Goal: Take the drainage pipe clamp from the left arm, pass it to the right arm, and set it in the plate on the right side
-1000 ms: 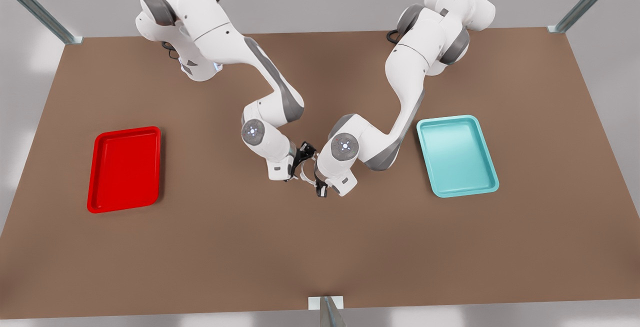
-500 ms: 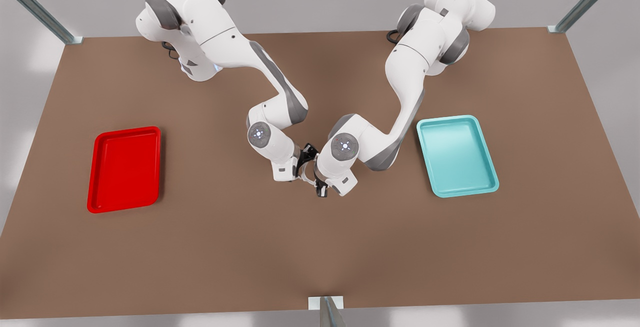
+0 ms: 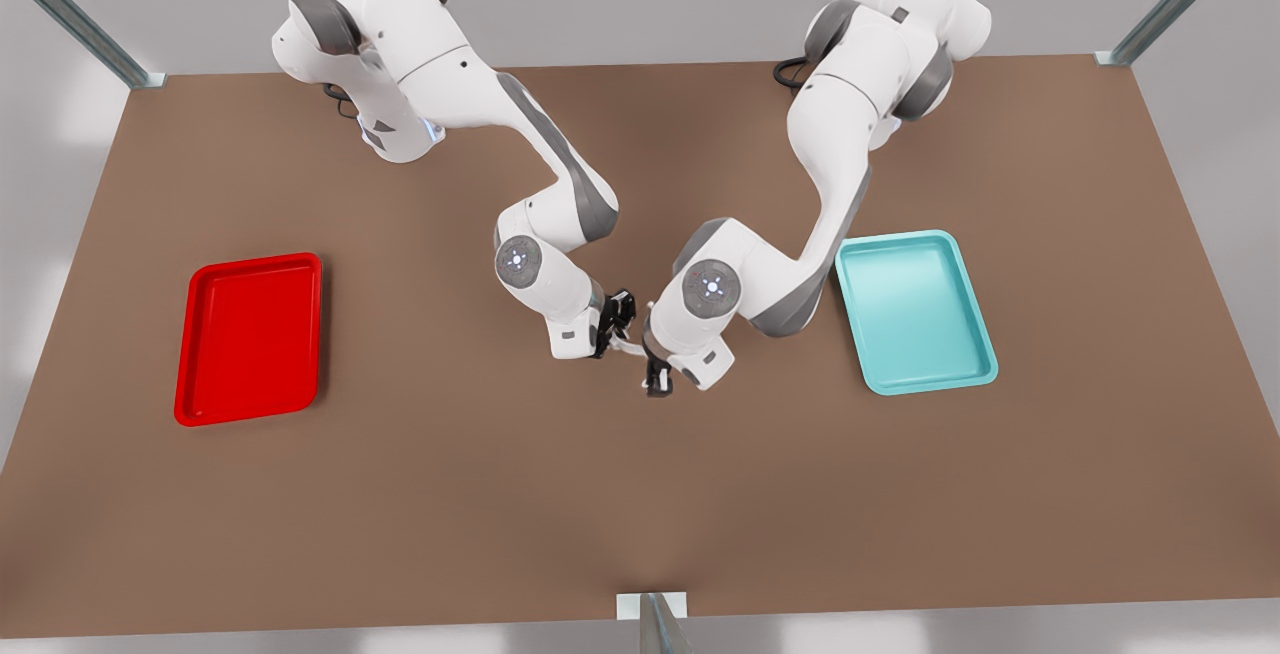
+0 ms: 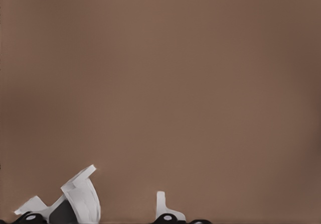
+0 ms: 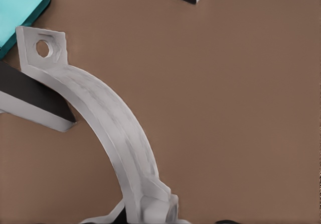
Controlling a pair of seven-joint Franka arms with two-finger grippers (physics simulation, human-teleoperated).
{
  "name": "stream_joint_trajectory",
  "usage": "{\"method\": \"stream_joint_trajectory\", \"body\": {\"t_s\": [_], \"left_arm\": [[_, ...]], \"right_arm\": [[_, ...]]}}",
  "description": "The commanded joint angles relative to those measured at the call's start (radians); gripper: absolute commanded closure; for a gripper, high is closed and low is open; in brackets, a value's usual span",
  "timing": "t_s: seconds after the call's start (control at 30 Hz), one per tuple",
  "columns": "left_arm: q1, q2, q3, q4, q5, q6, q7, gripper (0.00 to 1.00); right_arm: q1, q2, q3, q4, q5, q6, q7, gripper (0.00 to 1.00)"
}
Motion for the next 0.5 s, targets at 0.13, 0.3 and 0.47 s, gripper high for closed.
{"method": "stream_joint_trajectory", "body": {"t_s": [0.13,0.3,0.47], "left_arm": [[0.0,-0.016,-0.001,0.014,-0.016,-0.085,0.01,0.0],[0.127,-0.146,0.002,0.014,-0.068,-0.411,0.377,0.0],[0.336,-0.212,0.013,0.028,0.088,-0.671,1.668,0.0]], "right_arm": [[-0.003,0.003,0.0,0.002,-0.008,-0.006,0.013,0.79],[-0.005,0.011,0.0,0.011,-0.007,-0.006,0.011,0.79],[-0.003,0.008,0.0,0.005,-0.007,-0.006,0.008,0.79]]}}
